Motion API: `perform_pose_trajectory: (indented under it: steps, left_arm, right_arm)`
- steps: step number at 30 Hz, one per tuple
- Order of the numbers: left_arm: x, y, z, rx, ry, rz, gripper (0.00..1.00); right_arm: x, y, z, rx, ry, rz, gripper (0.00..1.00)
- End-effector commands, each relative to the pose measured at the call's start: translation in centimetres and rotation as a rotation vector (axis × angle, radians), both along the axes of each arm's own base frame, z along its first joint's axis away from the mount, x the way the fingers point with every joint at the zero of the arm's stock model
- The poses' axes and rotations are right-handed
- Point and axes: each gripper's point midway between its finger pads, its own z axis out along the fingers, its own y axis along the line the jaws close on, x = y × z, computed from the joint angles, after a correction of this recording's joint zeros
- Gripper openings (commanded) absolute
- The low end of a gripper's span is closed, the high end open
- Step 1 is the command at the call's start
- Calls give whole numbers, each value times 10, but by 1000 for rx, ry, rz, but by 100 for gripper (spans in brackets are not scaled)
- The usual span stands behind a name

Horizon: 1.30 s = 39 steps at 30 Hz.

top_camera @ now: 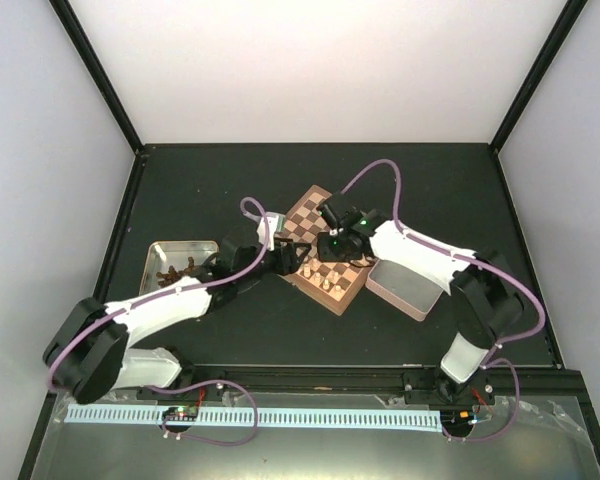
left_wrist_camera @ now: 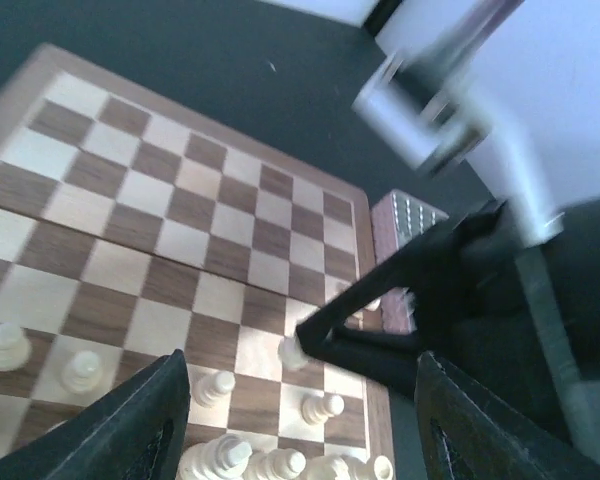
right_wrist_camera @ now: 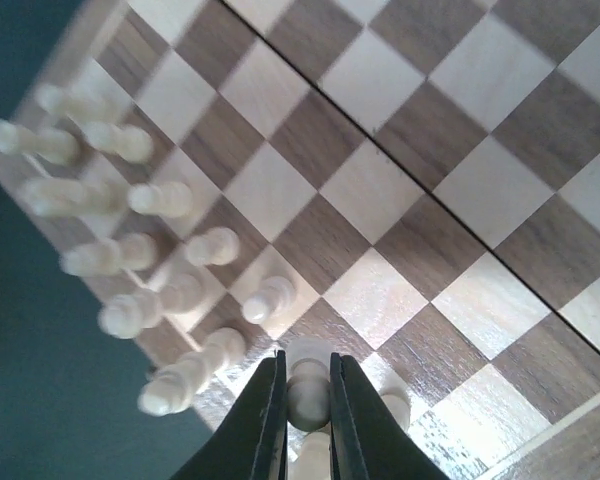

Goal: Set up the chess pieces on the board
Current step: Place the chess piece on the chessboard.

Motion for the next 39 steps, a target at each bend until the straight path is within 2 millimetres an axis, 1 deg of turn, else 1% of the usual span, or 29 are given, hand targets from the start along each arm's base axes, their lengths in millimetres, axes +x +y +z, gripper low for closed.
perform_pose_trajectory:
  steps: [1, 2, 6, 10, 20, 26, 29, 32, 36, 39]
  left_arm:
    - [8, 33, 12, 32, -45, 168, 64]
    - [7, 39, 17, 31, -56, 192, 64]
    - [6, 61, 23, 42, -82, 275, 65]
    - [6, 72, 28, 45, -105, 315, 66]
    - [5, 74, 25, 44, -99, 309, 67]
    - [4, 74, 25, 44, -95, 304, 66]
    - [3, 74, 25, 43, -97, 302, 67]
    - [3, 74, 25, 43, -99, 298, 67]
    - [2, 74, 27, 42, -103, 294, 67]
    - [2, 75, 28, 43, -105, 296, 67]
  right_arm:
    - [-5, 3, -26, -112, 11, 77, 9]
    - [-6, 5, -29, -119, 17, 86, 9]
    - [-10, 10, -41, -139, 39, 112, 10]
    - [-11, 10, -48, -156, 45, 117, 10]
    - [-8, 9, -65, -184, 54, 115, 13]
    - [-5, 9, -64, -195, 41, 111, 14]
    - [-5, 7, -59, -198, 34, 110, 19]
    - [-5, 8, -46, -185, 21, 112, 23]
    - [-2, 8, -21, -157, -16, 104, 24]
    - [4, 3, 0, -150, -74, 62, 25]
